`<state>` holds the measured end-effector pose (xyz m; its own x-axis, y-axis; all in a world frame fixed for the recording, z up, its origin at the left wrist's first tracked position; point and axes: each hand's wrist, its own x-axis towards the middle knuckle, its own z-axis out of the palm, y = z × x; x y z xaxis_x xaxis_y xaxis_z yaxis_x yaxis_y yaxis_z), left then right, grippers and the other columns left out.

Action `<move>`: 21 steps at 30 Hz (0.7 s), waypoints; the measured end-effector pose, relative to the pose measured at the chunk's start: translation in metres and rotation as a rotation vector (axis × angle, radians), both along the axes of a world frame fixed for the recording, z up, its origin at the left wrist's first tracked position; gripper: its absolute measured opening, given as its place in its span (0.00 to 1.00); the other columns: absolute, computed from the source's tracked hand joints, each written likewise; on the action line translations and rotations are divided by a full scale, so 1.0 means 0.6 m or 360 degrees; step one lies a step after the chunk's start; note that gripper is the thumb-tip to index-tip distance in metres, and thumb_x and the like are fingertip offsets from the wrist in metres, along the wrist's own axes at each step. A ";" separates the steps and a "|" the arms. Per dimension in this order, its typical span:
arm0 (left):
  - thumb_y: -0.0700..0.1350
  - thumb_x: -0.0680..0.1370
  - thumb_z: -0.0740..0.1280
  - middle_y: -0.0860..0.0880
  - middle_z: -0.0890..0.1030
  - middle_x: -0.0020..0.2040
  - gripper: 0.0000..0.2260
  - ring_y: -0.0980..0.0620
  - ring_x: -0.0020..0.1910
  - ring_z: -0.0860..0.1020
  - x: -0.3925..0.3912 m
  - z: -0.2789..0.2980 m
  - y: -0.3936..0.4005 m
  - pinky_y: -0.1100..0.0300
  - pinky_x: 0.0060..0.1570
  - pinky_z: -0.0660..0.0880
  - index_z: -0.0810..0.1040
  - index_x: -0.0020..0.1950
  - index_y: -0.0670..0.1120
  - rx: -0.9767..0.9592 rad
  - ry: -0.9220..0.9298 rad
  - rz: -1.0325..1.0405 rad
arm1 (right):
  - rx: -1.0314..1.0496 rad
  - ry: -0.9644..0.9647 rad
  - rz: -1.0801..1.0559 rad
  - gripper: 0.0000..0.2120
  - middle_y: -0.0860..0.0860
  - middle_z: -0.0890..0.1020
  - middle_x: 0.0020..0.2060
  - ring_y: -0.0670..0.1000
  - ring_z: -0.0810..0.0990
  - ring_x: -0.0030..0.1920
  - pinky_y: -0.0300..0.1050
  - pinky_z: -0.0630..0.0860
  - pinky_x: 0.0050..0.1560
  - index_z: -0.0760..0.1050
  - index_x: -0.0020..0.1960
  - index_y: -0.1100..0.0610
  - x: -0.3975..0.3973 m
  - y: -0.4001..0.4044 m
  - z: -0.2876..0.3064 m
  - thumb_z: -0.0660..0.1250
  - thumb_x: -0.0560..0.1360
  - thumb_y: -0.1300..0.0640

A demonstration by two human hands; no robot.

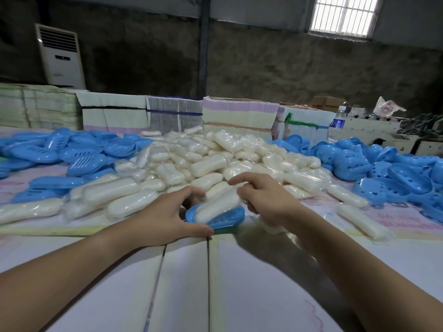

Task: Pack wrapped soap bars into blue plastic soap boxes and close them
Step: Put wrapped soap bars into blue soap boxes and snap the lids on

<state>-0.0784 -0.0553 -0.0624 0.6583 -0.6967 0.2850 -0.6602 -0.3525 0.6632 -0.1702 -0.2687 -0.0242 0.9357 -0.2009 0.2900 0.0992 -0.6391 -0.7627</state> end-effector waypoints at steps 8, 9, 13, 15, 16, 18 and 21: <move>0.59 0.64 0.81 0.62 0.79 0.53 0.31 0.66 0.47 0.78 0.000 0.001 0.001 0.73 0.44 0.73 0.75 0.64 0.61 0.0043 -0.0031 0.0042 | -0.1005 0.0205 -0.0083 0.15 0.48 0.80 0.51 0.48 0.73 0.51 0.43 0.64 0.44 0.76 0.61 0.44 -0.006 0.005 0.001 0.58 0.78 0.54; 0.58 0.64 0.81 0.62 0.79 0.53 0.31 0.66 0.46 0.78 0.001 0.000 0.001 0.73 0.43 0.73 0.75 0.64 0.61 0.0033 -0.0034 0.0047 | -0.1019 0.0182 -0.0100 0.14 0.46 0.79 0.47 0.49 0.73 0.51 0.43 0.65 0.44 0.76 0.60 0.43 -0.007 0.005 0.002 0.60 0.77 0.53; 0.55 0.65 0.82 0.60 0.79 0.54 0.30 0.66 0.47 0.78 0.000 -0.001 0.001 0.74 0.44 0.72 0.76 0.64 0.61 0.0007 -0.0030 0.0035 | -0.0927 0.0098 -0.0121 0.06 0.44 0.74 0.40 0.47 0.73 0.45 0.47 0.73 0.44 0.80 0.50 0.46 -0.009 0.005 0.008 0.65 0.75 0.51; 0.55 0.65 0.82 0.58 0.80 0.54 0.29 0.64 0.48 0.79 0.000 0.000 0.002 0.73 0.45 0.73 0.76 0.62 0.62 0.0001 -0.0018 0.0018 | -0.0814 0.0089 -0.0103 0.05 0.45 0.77 0.39 0.48 0.76 0.43 0.47 0.75 0.45 0.81 0.45 0.49 -0.009 0.007 0.008 0.66 0.73 0.53; 0.55 0.64 0.82 0.58 0.80 0.54 0.29 0.63 0.48 0.79 0.001 0.000 0.002 0.73 0.46 0.73 0.76 0.62 0.62 -0.0005 -0.0010 0.0004 | -0.0764 0.0089 -0.0095 0.05 0.45 0.78 0.38 0.48 0.76 0.42 0.44 0.74 0.44 0.82 0.45 0.50 -0.010 0.008 0.007 0.67 0.73 0.54; 0.59 0.62 0.81 0.57 0.80 0.54 0.29 0.62 0.49 0.80 0.001 0.000 0.004 0.73 0.46 0.73 0.76 0.60 0.64 -0.0018 0.0005 -0.0026 | -0.0720 0.0089 -0.0072 0.06 0.48 0.80 0.39 0.49 0.77 0.42 0.40 0.71 0.40 0.84 0.45 0.52 -0.011 0.009 0.005 0.67 0.73 0.55; 0.66 0.57 0.76 0.59 0.80 0.55 0.31 0.60 0.51 0.80 0.003 -0.002 0.004 0.70 0.49 0.76 0.75 0.59 0.66 -0.0033 0.0019 -0.0034 | -0.0698 0.0042 -0.0063 0.06 0.52 0.81 0.40 0.50 0.77 0.41 0.44 0.72 0.43 0.84 0.44 0.51 -0.012 0.005 0.006 0.68 0.73 0.55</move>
<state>-0.0766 -0.0529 -0.0637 0.6469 -0.7046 0.2915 -0.6592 -0.3246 0.6783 -0.1774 -0.2659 -0.0204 0.9379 -0.0998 0.3322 0.0525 -0.9058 -0.4204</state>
